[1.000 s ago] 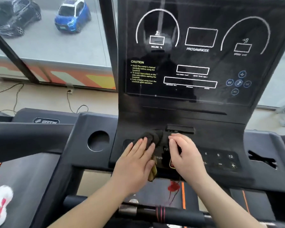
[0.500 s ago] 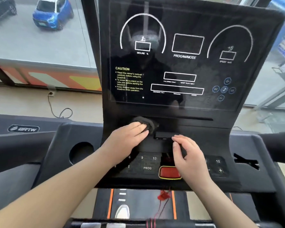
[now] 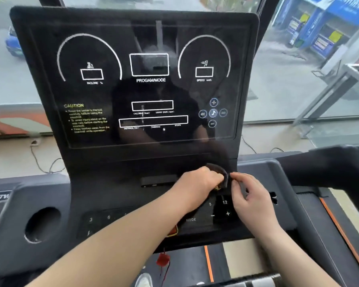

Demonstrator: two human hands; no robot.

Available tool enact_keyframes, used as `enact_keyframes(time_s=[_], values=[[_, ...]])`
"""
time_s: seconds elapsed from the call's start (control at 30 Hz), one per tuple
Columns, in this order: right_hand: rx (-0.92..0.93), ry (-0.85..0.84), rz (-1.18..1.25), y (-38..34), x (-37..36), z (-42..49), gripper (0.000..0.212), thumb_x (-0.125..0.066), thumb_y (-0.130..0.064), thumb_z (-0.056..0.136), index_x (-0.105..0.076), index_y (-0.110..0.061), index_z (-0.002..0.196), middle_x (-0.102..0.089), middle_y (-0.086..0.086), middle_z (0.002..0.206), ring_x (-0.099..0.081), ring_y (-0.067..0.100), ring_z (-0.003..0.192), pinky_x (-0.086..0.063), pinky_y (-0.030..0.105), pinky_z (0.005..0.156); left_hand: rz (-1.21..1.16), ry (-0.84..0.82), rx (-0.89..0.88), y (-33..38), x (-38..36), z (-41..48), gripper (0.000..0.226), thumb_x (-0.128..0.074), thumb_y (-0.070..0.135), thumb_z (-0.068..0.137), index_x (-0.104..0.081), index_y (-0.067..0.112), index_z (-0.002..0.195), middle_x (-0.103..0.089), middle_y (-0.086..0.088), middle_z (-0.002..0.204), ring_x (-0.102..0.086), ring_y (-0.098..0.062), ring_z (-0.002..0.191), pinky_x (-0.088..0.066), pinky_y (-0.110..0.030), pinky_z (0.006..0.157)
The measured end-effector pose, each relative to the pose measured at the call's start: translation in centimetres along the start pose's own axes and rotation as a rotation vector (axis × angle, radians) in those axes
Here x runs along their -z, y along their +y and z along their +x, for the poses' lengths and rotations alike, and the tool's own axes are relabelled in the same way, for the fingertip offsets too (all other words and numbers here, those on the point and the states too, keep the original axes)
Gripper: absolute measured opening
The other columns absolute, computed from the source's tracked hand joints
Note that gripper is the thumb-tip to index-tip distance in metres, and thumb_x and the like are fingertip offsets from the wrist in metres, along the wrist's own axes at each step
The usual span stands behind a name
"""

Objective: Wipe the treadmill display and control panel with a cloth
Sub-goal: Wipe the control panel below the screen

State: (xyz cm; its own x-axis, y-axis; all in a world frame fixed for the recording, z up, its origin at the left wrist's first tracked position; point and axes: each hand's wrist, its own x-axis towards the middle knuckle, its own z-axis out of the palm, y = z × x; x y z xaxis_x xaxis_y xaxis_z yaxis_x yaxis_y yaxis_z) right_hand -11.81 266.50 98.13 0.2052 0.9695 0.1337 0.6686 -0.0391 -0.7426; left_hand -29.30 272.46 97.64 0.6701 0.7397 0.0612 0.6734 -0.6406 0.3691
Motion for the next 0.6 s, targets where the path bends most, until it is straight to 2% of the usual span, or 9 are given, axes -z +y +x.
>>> enact_keyframes(time_s=[0.07, 0.13, 0.2, 0.3, 0.37, 0.4, 0.47, 0.6], values=[[-0.007, 0.023, 0.037, 0.2, 1.3, 0.8, 0.023, -0.062, -0.009, 0.097, -0.071, -0.024, 0.111, -0.07, -0.017, 0.108, -0.063, 0.008, 0.11, -0.048, 0.026, 0.1, 0.103, 0.184, -0.136, 1.5, 0.2, 1.3, 0.031, -0.046, 0.004, 0.095, -0.067, 0.005, 0.116, -0.067, -0.013, 0.118, -0.059, -0.031, 0.112, -0.057, -0.047, 0.087], [-0.036, 0.059, 0.091, 0.2, 2.5, 1.5, 0.022, -0.061, -0.012, 0.099, -0.069, -0.029, 0.11, -0.069, -0.021, 0.108, -0.062, 0.002, 0.107, -0.043, 0.012, 0.095, 0.217, 0.386, -0.257, 2.5, 1.3, 2.9, 0.03, -0.047, -0.001, 0.095, -0.071, 0.0, 0.114, -0.066, -0.017, 0.125, -0.061, -0.033, 0.116, -0.052, -0.041, 0.101], [-0.081, 0.08, 0.129, 0.0, 2.9, 2.1, 0.02, -0.059, -0.015, 0.1, -0.07, -0.026, 0.113, -0.071, -0.015, 0.11, -0.062, 0.002, 0.108, -0.039, 0.009, 0.092, 0.308, 0.478, -0.25, 1.9, 2.4, 4.4, 0.033, -0.045, -0.003, 0.095, -0.072, -0.002, 0.114, -0.064, -0.018, 0.135, -0.06, -0.032, 0.125, -0.042, -0.039, 0.115], [-0.115, 0.101, 0.164, -0.5, 2.6, 2.8, 0.023, -0.057, -0.015, 0.101, -0.072, -0.019, 0.118, -0.072, -0.009, 0.114, -0.061, 0.005, 0.112, -0.039, 0.013, 0.094, 0.323, 0.294, -0.147, -1.1, 2.4, 5.0, 0.052, -0.036, 0.0, 0.091, -0.064, 0.003, 0.135, -0.048, -0.011, 0.156, -0.043, -0.028, 0.146, -0.024, -0.036, 0.124], [-0.108, 0.095, 0.169, -1.2, 1.9, 2.8, 0.023, -0.058, -0.014, 0.1, -0.072, -0.019, 0.118, -0.073, -0.009, 0.113, -0.063, 0.007, 0.11, -0.042, 0.019, 0.096, 0.234, 0.174, -0.125, -2.5, 1.6, 4.3, 0.056, -0.045, 0.004, 0.094, -0.05, 0.009, 0.149, -0.031, -0.004, 0.166, -0.024, -0.021, 0.155, -0.012, -0.035, 0.128], [-0.098, 0.087, 0.164, -1.7, 1.5, 2.7, 0.023, -0.058, -0.014, 0.1, -0.072, -0.02, 0.116, -0.073, -0.009, 0.111, -0.064, 0.009, 0.105, -0.045, 0.023, 0.095, 0.192, 0.16, -0.126, -2.7, 1.5, 3.8, 0.055, -0.049, 0.009, 0.096, -0.048, 0.011, 0.151, -0.029, -0.002, 0.167, -0.022, -0.019, 0.156, -0.012, -0.034, 0.129], [-0.069, 0.068, 0.156, -2.8, 0.4, 2.5, 0.022, -0.059, -0.013, 0.099, -0.073, -0.021, 0.115, -0.073, -0.011, 0.107, -0.065, 0.009, 0.096, -0.051, 0.03, 0.095, 0.152, 0.183, -0.139, -3.3, 1.8, 2.7, 0.049, -0.053, 0.022, 0.1, -0.053, 0.013, 0.148, -0.038, -0.002, 0.163, -0.03, -0.018, 0.153, -0.021, -0.036, 0.127], [0.042, 0.008, 0.111, -5.8, -2.3, 2.3, 0.023, -0.061, -0.012, 0.097, -0.074, -0.02, 0.115, -0.073, -0.011, 0.107, -0.066, 0.009, 0.104, -0.051, 0.029, 0.097, 0.083, 0.241, -0.102, -6.5, 2.8, -1.8, 0.042, -0.042, 0.024, 0.102, -0.065, 0.017, 0.137, -0.055, 0.001, 0.151, -0.049, -0.018, 0.142, -0.041, -0.035, 0.116]])
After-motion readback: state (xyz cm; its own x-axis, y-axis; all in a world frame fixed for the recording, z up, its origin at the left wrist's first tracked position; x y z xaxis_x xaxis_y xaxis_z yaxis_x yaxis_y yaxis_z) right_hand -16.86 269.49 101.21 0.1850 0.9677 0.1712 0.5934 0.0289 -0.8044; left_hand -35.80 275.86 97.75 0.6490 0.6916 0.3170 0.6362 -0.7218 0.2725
